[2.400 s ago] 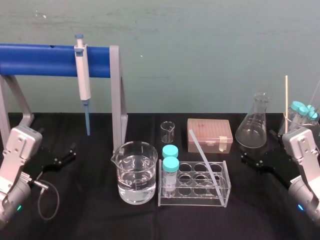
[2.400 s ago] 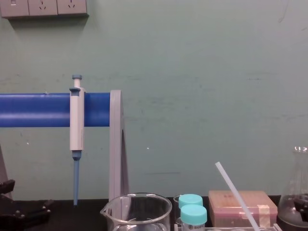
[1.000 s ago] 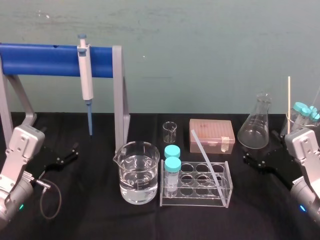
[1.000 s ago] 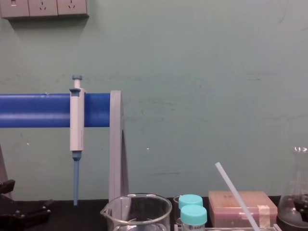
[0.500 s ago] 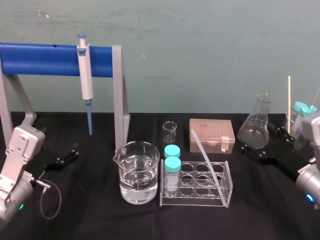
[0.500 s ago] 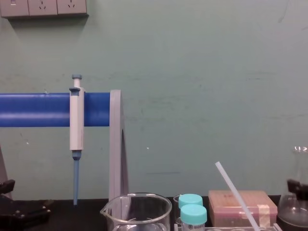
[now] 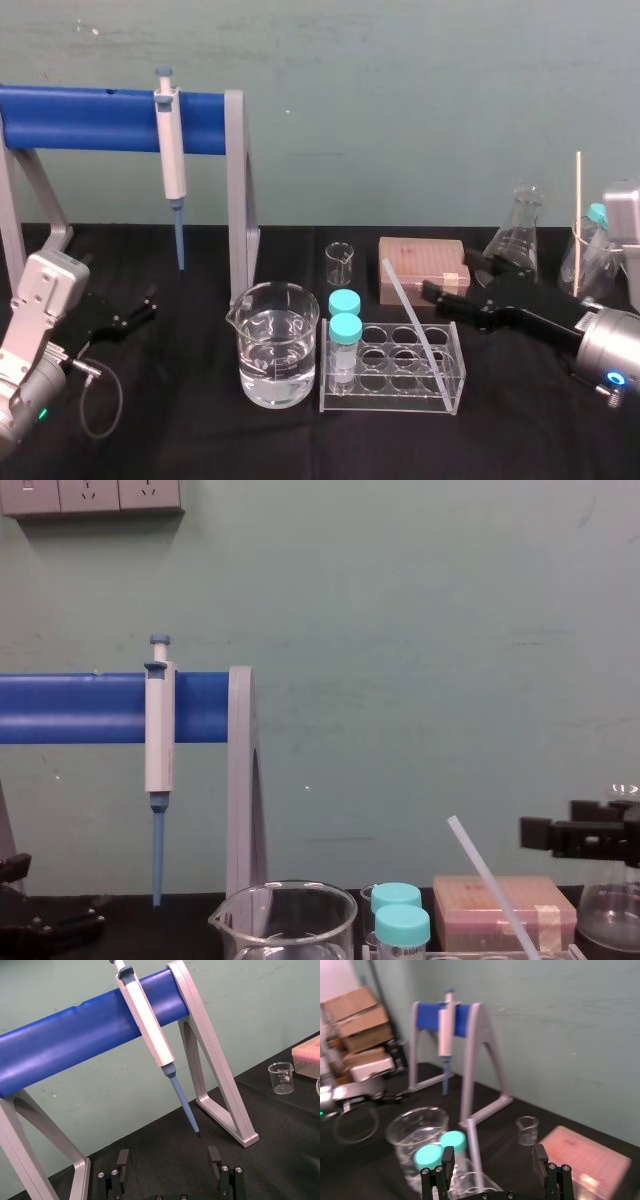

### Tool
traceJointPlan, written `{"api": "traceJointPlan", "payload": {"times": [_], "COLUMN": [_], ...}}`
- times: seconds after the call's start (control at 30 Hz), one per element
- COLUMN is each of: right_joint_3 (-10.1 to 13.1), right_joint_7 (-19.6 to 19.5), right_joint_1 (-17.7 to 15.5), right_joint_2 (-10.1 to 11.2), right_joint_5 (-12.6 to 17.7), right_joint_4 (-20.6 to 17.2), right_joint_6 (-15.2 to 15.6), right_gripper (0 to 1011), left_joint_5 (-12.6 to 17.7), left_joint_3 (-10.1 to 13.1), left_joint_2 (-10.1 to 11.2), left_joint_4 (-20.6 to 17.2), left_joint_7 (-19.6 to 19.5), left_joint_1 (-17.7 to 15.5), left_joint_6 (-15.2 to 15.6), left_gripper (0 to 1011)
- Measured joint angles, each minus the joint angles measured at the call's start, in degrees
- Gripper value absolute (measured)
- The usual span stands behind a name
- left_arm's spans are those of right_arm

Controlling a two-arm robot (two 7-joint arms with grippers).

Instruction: Pick up the stirring rod with one hand, then place it down.

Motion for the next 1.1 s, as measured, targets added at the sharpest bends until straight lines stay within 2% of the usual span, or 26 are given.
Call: {"api": "traceJointPlan", "payload": {"times": [0.07,0.3,0.4,0.53,0.77,1.1], "right_joint_3": [-1.9,-6.3,-8.2,-9.7,-11.1,-10.9], "right_joint_7": [2.5,5.4,6.0,6.8,7.5,7.4], "right_joint_1": [2.0,6.8,9.0,10.7,12.3,12.1], "right_joint_2": [0.5,0.9,0.3,-0.5,-1.1,-1.1], "right_joint_5": [-0.2,-3.0,-4.3,-5.0,-6.1,-6.0], "right_joint_4": [0.4,2.9,5.1,7.2,9.0,8.9], "right_joint_6": [1.7,4.7,5.8,6.5,6.4,6.4], "right_gripper": [1000,1000,1000,1000,1000,984], "left_joint_5": [0.0,0.0,0.0,0.0,0.0,0.0], "left_joint_3": [0.0,0.0,0.0,0.0,0.0,0.0], "left_joint_2": [0.0,0.0,0.0,0.0,0.0,0.0], "left_joint_4": [0.0,0.0,0.0,0.0,0.0,0.0], "left_joint_7": [0.0,0.0,0.0,0.0,0.0,0.0], "left_joint_1": [0.0,0.0,0.0,0.0,0.0,0.0], "left_joint_6": [0.0,0.0,0.0,0.0,0.0,0.0], "left_gripper": [1000,1000,1000,1000,1000,1000]}}
